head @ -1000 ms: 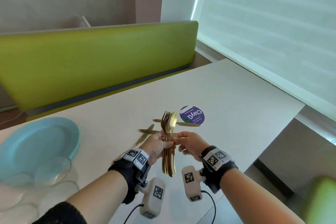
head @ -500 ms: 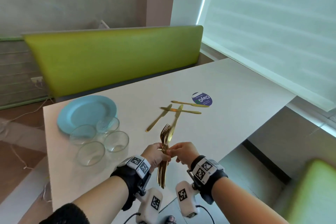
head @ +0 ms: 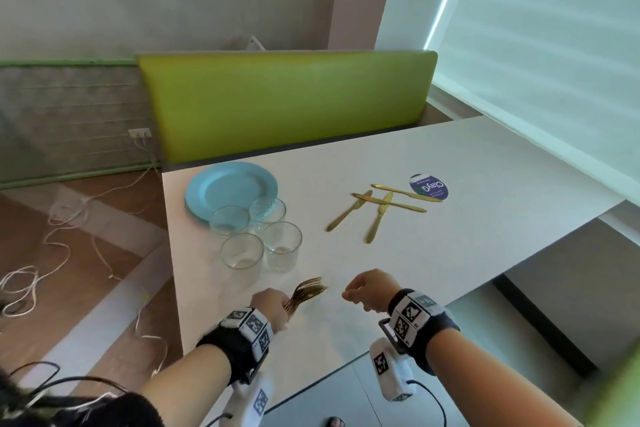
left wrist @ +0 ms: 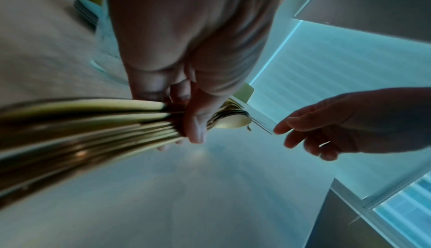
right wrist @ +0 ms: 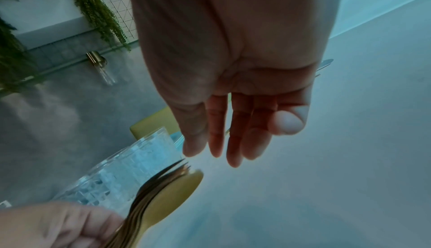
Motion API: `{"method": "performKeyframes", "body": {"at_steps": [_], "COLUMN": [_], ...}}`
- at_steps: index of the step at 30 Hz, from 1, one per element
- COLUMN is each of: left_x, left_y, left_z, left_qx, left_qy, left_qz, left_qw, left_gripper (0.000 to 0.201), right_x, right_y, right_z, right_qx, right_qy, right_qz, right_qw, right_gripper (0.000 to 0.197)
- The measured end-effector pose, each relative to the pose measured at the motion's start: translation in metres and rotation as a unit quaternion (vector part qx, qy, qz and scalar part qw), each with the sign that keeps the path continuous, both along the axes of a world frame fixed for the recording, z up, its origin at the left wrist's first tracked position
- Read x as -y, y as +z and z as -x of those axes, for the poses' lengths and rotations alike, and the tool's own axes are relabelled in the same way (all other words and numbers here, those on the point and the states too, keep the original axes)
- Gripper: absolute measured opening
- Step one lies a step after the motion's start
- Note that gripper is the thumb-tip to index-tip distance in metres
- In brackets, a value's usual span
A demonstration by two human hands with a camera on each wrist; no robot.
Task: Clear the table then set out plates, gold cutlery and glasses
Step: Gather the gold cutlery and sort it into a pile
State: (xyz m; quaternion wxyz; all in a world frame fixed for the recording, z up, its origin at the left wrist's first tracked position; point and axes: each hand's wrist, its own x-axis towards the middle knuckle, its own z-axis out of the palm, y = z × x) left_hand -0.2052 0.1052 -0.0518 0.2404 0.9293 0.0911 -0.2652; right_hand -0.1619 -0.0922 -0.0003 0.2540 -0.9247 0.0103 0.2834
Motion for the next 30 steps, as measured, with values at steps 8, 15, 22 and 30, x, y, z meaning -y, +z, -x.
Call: {"method": "performKeyframes", "body": {"at_steps": [8,15,22,30], "left_x": [-0.025,-0.032,-0.037,-0.037], "left_y": [-0.010,-0.021,-0.026,-0.026], "left_z": [0.016,0.014,0.015,0.016], "left_qx": [0.004,0.039,0.081,0.068], "left_qy": [-0.030,-0.020,-0.030,-0.045], "left_qz": [-0.050,-0.080,-0.113,-0.109], "left_qw": [0.998,0.996,0.990,0.991], "left_gripper": [0.031,0.025,0.037,0.037], "right_x": [0.002,0.005,0.008,0.007], "right_y": [-0.003,-0.006,-0.007,-0.006], "right_z": [0.004,0.006,0.004,-0.001], "right_qx": [-0.002,0.001,0.000,0.001], "right_qy": [0.008,0.012,-0.001,0.000], "right_qz": [0.033,0.048,0.054,0.054], "right_qw": [0.999,0.999,0.999,0.999], "right_gripper": [0.020,0.016,0.019,0.012]}}
